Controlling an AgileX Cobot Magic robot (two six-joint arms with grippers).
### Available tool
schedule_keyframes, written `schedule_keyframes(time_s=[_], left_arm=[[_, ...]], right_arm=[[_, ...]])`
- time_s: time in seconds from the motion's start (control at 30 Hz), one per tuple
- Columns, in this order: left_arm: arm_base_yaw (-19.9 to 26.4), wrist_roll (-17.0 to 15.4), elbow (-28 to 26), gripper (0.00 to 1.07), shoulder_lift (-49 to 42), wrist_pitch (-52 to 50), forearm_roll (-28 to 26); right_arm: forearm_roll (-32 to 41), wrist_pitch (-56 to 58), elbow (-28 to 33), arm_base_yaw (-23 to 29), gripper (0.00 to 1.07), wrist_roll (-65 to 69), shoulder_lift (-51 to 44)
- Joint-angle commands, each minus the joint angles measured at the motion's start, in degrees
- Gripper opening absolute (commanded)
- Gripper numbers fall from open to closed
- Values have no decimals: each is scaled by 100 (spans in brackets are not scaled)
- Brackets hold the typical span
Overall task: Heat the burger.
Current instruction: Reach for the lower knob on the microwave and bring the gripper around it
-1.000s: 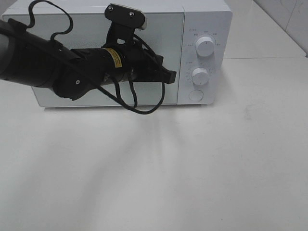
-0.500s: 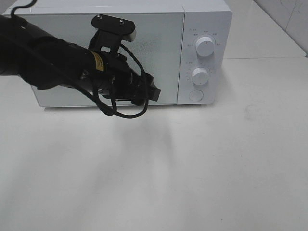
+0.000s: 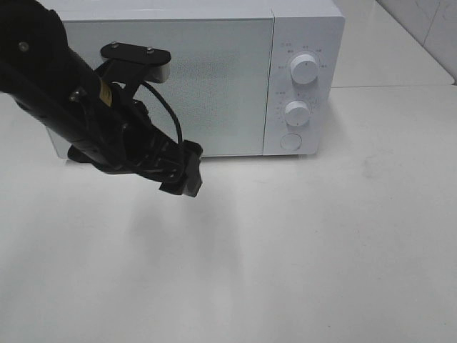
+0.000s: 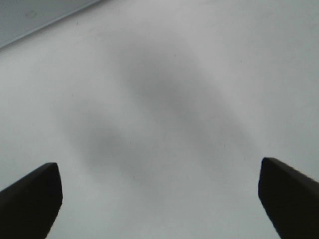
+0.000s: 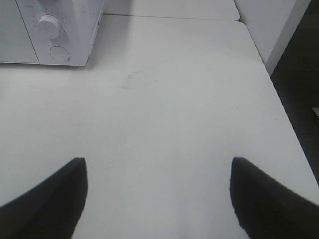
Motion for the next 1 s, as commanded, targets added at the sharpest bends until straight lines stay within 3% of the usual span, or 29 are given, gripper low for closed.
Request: schedule_keyframes(time_s=[0.03, 0.27, 0.53, 0.6, 0.7, 0.77, 1.0], left_arm=[[-11, -46, 11, 101, -258, 905, -57], [332, -29, 11, 101, -539, 1805, -143], [1283, 309, 11, 101, -1054, 2252, -286], [1753, 476, 11, 101, -1266, 2412, -327], [1908, 527, 11, 101, -1346, 2458, -355], [2435, 751, 11, 101, -1644, 2607, -481], [3077, 1037, 29, 101, -2103, 2905, -602]], right_arm=[[-11, 17, 0, -29, 75, 23, -143], [-11, 17, 0, -29, 75, 23, -143], [-11, 17, 0, -29, 75, 23, -143], [-11, 17, 0, -29, 75, 23, -143], [-11, 17, 0, -29, 75, 23, -143], [-11, 17, 0, -29, 75, 23, -143], [-11, 17, 0, -29, 75, 23, -143]])
